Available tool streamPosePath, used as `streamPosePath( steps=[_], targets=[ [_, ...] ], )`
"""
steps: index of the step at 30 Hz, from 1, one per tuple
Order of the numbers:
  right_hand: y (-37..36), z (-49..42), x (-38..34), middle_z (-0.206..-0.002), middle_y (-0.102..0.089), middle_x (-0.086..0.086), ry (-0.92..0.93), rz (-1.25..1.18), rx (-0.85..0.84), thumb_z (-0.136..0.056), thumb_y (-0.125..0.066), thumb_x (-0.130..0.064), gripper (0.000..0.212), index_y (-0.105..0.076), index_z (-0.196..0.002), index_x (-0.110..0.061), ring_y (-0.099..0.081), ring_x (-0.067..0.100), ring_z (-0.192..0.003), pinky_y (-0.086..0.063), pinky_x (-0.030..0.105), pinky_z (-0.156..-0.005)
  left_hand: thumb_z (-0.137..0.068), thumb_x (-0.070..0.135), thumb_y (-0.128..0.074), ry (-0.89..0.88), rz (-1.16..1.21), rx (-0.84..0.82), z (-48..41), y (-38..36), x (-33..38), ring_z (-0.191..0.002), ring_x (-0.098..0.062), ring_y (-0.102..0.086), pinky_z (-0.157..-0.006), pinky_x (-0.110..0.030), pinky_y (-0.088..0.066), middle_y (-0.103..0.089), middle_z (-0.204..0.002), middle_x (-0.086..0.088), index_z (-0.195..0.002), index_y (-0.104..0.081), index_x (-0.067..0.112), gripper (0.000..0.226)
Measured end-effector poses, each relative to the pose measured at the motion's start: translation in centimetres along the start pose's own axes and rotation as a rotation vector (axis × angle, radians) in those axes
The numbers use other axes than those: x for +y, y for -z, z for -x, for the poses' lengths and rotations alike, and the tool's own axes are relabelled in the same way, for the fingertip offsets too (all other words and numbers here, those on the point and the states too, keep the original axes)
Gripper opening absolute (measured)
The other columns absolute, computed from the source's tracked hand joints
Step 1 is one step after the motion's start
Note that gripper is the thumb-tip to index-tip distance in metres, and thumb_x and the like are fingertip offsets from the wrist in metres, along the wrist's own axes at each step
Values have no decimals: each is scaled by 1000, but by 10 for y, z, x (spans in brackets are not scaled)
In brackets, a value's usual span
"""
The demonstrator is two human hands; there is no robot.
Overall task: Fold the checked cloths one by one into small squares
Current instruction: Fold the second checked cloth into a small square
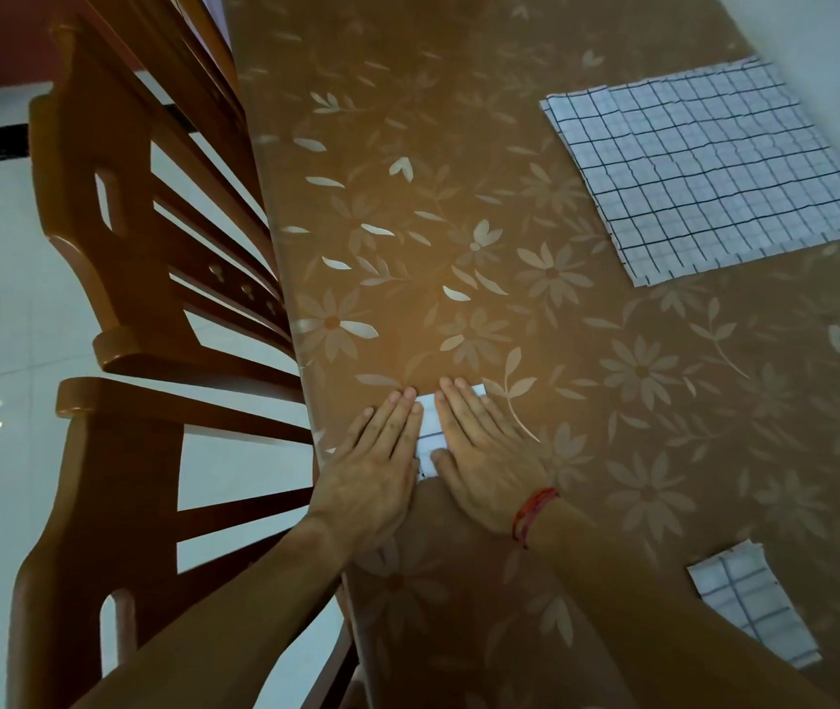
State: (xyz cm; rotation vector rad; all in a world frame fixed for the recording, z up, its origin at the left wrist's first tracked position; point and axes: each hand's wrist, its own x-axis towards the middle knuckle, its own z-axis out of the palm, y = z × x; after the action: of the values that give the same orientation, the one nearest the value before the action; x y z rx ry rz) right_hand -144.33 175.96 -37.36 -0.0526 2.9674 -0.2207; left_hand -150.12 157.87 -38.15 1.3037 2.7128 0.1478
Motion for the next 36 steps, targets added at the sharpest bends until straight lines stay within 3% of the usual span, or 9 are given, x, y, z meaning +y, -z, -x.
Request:
streamPosePath(
  steps=[9, 17, 28, 34, 36],
  targets=[
    [5, 4, 14, -161, -9, 12, -81, 81, -35, -100, -21, -43, 66, -17, -152, -3, -5, 21, -149, -14, 43, -120, -99, 30, -25, 12, -15, -2, -2, 6, 2, -145, -27, -26, -113, -42, -21, -28, -156, -16, -147, -34, 0, 57],
    [5, 51, 15, -158, -21, 12, -118, 108, -68, -97, -29, -51, 71, -26, -150, -3, -12, 22, -149, -17, 47, -117, -99, 32, -27, 1, -3, -9, -1, 7, 0, -145, -26, -25, -118, -41, -25, -28, -156, -15, -148, -32, 2, 58],
    [7, 50, 11, -161, -9, 9, -163, 17, -57, -98, -20, -50, 71, -17, -152, -5, -2, 18, -149, -3, 37, -118, -97, 29, -28, -43, -104, -86, 23, 17, -13, -144, -29, -28, -113, -44, -17, -29, -154, -19, -146, -35, -2, 58],
    [6, 62, 13, -158, -20, 13, -163, 71, -27, -97, -24, -51, 72, -27, -149, -1, -15, 23, -148, -11, 41, -117, -97, 29, -24, -35, -39, -142, 22, 19, -12, -142, -29, -31, -115, -45, -30, -32, -153, -19, -145, -37, -1, 58],
    [8, 61, 11, -159, -19, 13, -172, 27, -39, -97, -21, -52, 73, -25, -150, -1, -12, 22, -148, -8, 39, -119, -96, 32, -20, -30, 39, -163, 21, 22, -11, -145, -28, -25, -116, -45, -20, -23, -156, -16, -148, -31, 0, 62]
  ],
)
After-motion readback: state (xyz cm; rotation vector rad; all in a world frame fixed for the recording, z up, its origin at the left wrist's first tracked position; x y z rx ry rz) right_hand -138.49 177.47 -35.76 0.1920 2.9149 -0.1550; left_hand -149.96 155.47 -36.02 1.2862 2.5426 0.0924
